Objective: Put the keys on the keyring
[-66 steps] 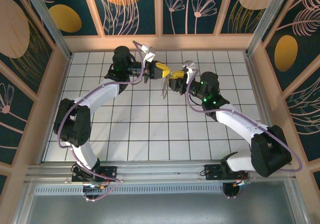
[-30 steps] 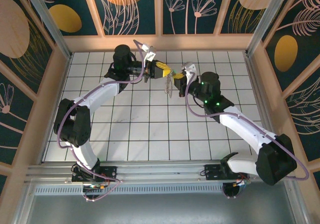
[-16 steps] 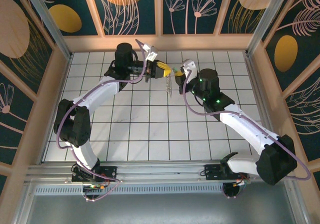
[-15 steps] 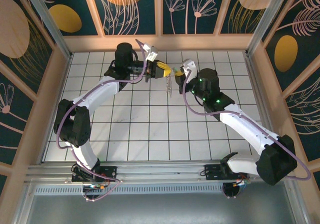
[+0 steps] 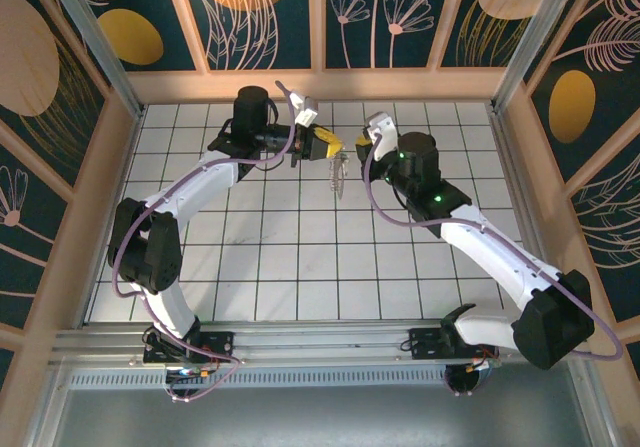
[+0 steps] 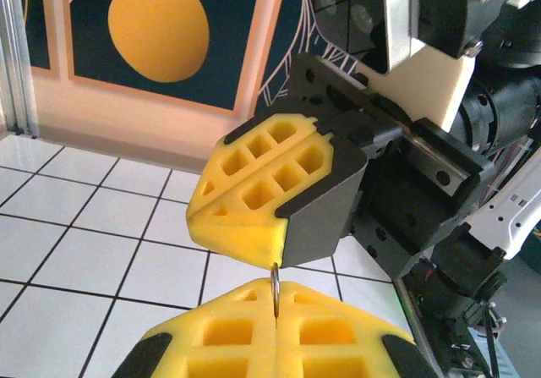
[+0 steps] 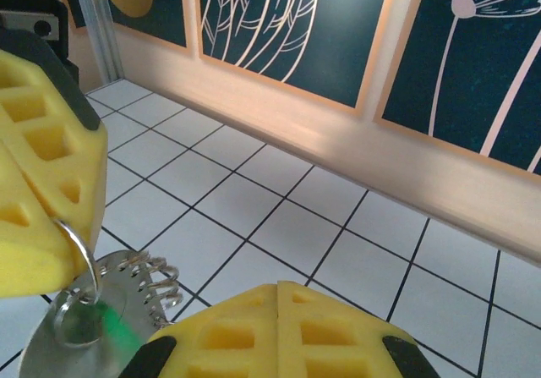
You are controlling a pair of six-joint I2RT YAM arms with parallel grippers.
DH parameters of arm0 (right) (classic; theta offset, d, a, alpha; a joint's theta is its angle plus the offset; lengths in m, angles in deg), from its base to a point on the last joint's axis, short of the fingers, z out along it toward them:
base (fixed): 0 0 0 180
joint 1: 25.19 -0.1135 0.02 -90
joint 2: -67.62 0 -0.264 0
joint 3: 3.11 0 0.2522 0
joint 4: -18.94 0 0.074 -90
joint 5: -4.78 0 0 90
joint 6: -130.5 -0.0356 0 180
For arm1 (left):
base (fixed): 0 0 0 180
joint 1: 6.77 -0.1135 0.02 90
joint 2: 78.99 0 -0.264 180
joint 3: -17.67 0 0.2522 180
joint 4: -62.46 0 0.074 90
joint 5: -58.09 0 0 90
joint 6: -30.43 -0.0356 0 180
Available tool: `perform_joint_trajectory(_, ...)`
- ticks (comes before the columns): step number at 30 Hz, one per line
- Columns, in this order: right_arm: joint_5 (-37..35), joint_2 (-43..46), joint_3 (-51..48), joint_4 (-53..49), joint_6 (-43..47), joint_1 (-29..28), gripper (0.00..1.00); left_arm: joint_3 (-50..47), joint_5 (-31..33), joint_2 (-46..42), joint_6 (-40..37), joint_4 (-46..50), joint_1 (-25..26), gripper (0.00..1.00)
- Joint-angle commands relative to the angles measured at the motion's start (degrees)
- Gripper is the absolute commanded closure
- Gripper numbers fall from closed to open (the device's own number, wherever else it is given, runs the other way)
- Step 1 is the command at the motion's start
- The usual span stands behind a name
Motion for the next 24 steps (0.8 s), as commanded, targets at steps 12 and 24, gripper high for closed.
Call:
perform_joint_trajectory(12,3.7,2.4,-4.1,4.5,-2.2,0.7,0.63,3.0,-1.9,-1.0,-2.2,2.0,0.4,1.0)
perform_joint_trajectory(24,9.2,8.8,-14.9,11.1,-4.2,2.3,0.51,4.0,-3.6,-0.7,-2.8,3.2,0.4,1.0)
